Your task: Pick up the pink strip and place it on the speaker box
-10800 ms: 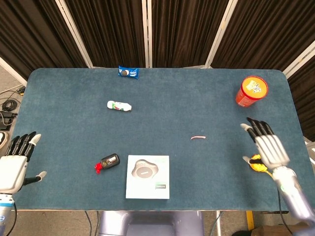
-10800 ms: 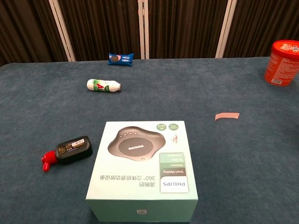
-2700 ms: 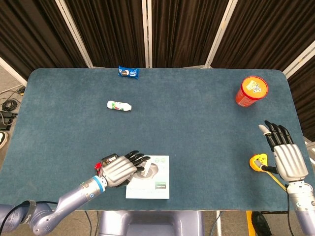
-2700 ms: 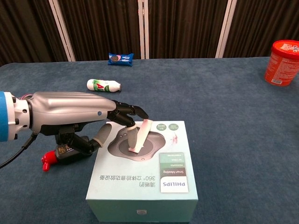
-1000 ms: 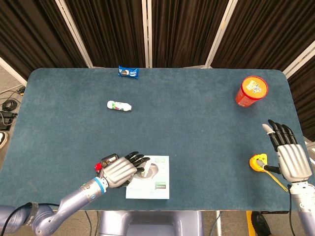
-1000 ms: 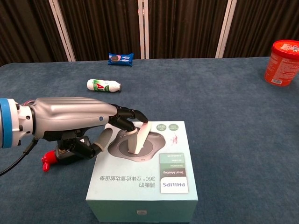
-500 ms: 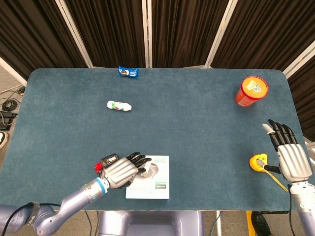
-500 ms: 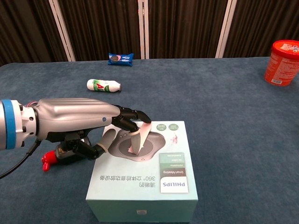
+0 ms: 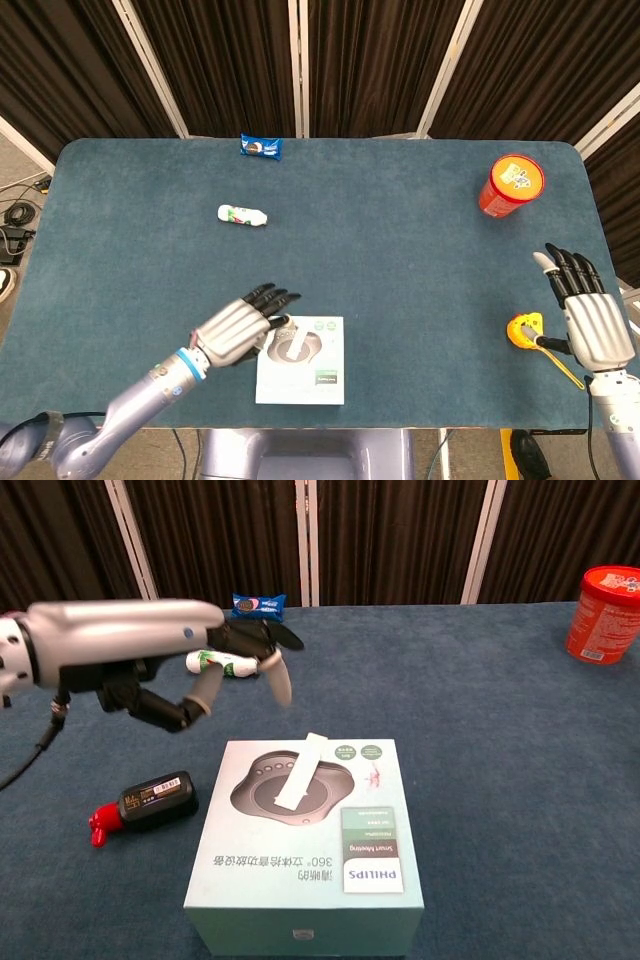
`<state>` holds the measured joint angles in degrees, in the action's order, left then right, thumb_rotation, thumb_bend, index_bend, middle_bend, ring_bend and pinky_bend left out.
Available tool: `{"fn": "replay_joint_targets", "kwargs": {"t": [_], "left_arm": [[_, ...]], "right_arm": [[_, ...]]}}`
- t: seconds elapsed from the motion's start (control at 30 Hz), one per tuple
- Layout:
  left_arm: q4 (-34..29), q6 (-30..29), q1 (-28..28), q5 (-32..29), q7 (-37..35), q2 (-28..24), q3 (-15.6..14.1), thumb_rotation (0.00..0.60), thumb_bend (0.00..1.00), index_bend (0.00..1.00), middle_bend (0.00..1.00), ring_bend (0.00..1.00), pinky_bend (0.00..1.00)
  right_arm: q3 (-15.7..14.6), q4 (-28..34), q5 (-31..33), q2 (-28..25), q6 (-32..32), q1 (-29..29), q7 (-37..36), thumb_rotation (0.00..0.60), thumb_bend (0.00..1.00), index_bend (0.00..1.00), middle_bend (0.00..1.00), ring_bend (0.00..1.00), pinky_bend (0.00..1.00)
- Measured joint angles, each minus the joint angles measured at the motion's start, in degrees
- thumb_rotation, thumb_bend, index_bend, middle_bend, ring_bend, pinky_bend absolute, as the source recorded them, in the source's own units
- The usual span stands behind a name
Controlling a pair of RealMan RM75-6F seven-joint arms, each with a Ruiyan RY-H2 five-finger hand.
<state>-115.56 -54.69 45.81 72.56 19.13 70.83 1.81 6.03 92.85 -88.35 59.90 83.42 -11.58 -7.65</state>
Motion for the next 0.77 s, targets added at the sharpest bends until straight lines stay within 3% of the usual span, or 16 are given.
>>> {"fn": "replay_joint_targets", "kwargs": {"t": [0.07, 0.17, 0.2, 0.27, 0.47, 0.6, 0.77], "left_arm": [[-0.4, -1.7, -1.0, 1.0, -1.0, -1.8, 0.4, 0.6, 0.93, 0.1, 0.0, 0.0, 0.0], [-0.5, -4.9, -3.0, 2.3, -2.0, -3.9, 0.6, 0.6, 0.41, 0.0, 0.0, 0.0, 0.0], [-0.4, -6.5, -4.0, 2.5, -2.0, -4.4, 0.5, 0.6, 0.17, 0.0, 0.0, 0.0, 0.0], [-0.4, -9.1, -5.8, 2.6, -1.8, -5.2, 0.4, 0.6, 0.03, 0.0, 0.0, 0.0, 0.0], [1.6, -21.1, -14.8, 3.6, -1.2, -6.5, -1.8, 0.6, 0.0, 0.0, 0.0, 0.0, 0.0], [6.2, -28.4, -22.4, 5.6, -2.7, -6.0, -4.3, 0.6, 0.0, 0.0, 0.0, 0.0, 0.0], [11.1, -29.9, -25.8, 6.4, -7.2, -4.8, -5.3, 0.6, 0.0, 0.0, 0.0, 0.0, 0.0]], "right_arm": [[-0.1, 0.1, -0.1, 0.0, 0.0, 0.0, 0.2, 0.6, 0.01, 0.1, 0.0, 0.0, 0.0], [-0.1, 0.2, 0.0, 0.0, -0.1, 0.1, 0.5, 0.6, 0.01, 0.1, 0.0, 0.0, 0.0], [-0.1, 0.2, 0.0, 0.1, -0.1, 0.1, 0.6, 0.6, 0.01, 0.1, 0.0, 0.0, 0.0], [-0.2, 0.3, 0.1, 0.1, -0.1, 0.1, 0.9, 0.6, 0.01, 0.1, 0.0, 0.0, 0.0], [0.0, 0.5, 0.8, 0.2, -0.1, 0.3, 2.8, 0.6, 0.01, 0.09, 0.0, 0.0, 0.0], [0.2, 0.7, 1.5, 0.4, -0.2, 0.4, 4.9, 0.6, 0.01, 0.02, 0.0, 0.0, 0.0], [-0.4, 1.9, 1.9, -0.7, -2.1, 0.4, 4.1, 0.6, 0.0, 0.0, 0.0, 0.0, 0.0]]}}
